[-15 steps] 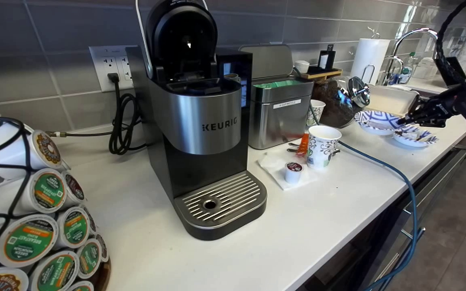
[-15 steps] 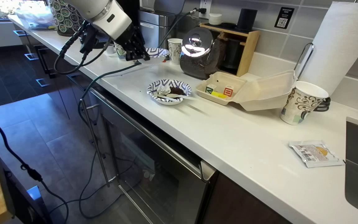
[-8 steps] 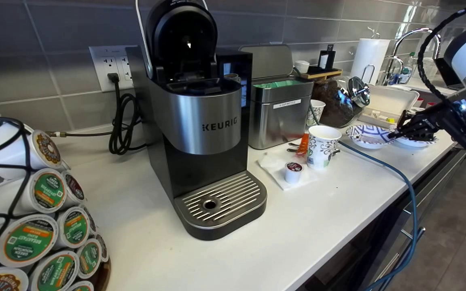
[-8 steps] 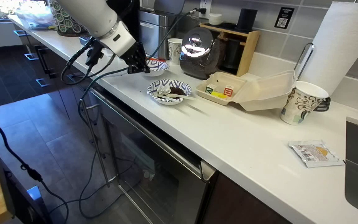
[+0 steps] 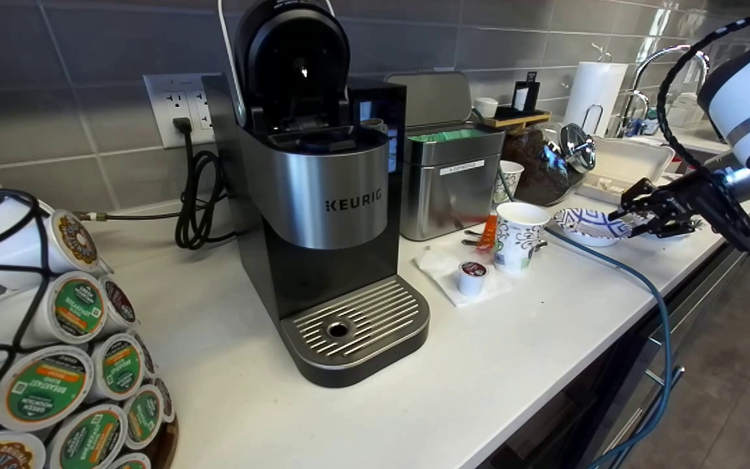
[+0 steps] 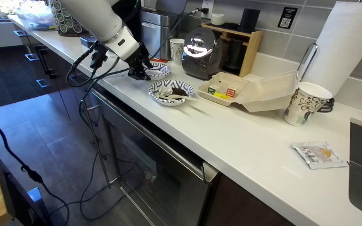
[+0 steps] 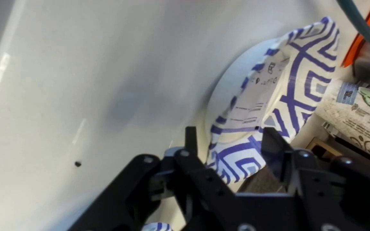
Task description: Move the bowl to the right then take lid off of the jar of beans
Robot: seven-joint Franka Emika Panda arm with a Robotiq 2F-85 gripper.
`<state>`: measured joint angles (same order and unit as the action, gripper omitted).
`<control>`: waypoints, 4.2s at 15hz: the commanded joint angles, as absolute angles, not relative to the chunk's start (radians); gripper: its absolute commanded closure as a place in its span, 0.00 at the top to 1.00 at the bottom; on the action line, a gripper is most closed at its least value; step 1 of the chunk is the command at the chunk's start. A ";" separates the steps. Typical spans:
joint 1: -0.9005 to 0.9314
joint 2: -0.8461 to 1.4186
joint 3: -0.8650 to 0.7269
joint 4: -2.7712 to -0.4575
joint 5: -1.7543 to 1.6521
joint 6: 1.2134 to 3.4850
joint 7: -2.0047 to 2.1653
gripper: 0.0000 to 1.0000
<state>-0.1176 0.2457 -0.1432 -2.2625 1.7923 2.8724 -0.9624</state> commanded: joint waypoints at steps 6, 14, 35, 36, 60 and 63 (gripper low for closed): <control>-0.076 0.076 -0.126 -2.313 1.797 3.053 -0.964 1.00; -0.071 0.045 -0.111 -2.423 1.456 3.112 -0.909 1.00; -0.156 -0.056 -0.191 -2.266 0.511 2.763 -0.381 1.00; -0.147 -0.041 -0.190 -2.262 0.548 2.786 -0.431 1.00; -0.225 0.326 -0.180 -1.804 0.570 2.694 -0.886 1.00; -0.253 0.349 -0.163 -1.786 0.621 2.650 -0.908 1.00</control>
<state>-0.2166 0.3124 -0.1877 -1.8267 0.5633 2.7052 -0.8642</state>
